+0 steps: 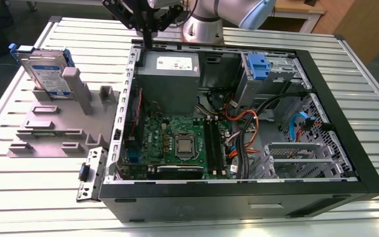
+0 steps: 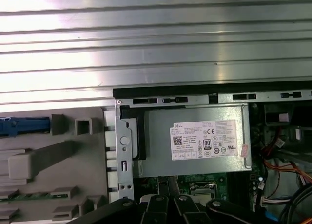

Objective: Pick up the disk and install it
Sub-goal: 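Reach for the disk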

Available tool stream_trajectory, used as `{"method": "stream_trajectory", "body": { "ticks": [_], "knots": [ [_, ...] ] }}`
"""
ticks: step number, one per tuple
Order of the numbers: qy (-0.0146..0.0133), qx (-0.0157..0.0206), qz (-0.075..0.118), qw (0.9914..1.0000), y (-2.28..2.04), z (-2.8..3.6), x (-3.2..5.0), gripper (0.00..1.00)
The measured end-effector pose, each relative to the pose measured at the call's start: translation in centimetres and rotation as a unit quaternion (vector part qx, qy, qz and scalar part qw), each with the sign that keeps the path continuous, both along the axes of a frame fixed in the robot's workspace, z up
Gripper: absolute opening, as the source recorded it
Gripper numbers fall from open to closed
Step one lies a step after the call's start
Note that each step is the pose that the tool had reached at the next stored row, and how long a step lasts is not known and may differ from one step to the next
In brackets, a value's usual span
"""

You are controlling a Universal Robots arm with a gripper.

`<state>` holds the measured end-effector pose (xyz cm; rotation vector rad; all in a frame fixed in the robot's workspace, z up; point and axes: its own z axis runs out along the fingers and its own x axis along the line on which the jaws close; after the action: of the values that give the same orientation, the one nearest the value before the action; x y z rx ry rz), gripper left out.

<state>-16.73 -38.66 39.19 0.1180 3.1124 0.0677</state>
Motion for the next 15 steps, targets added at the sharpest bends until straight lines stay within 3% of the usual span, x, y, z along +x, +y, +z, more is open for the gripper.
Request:
{"method": "stream_trajectory", "body": {
  "ticks": [15],
  "knots": [
    [0.0000, 0.0007, 0.000, 1.00000, 0.04, 0.00, -0.23, 0.11]
  ]
}}
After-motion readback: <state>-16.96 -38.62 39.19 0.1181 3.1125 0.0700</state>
